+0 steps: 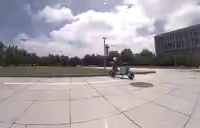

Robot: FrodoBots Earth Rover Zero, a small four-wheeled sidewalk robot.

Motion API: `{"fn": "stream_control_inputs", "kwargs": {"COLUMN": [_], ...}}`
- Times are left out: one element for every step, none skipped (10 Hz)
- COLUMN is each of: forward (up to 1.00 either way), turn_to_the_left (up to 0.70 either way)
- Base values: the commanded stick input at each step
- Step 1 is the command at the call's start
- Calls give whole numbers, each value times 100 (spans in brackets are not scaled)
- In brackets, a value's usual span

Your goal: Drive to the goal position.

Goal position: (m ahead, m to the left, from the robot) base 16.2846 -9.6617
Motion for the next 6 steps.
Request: {"fn": "stream_control_inputs", "kwargs": {"forward": [0,0,0,0,0,0], "turn_to_the_left": [-65,-65,-65,-65,-65,-65]}}
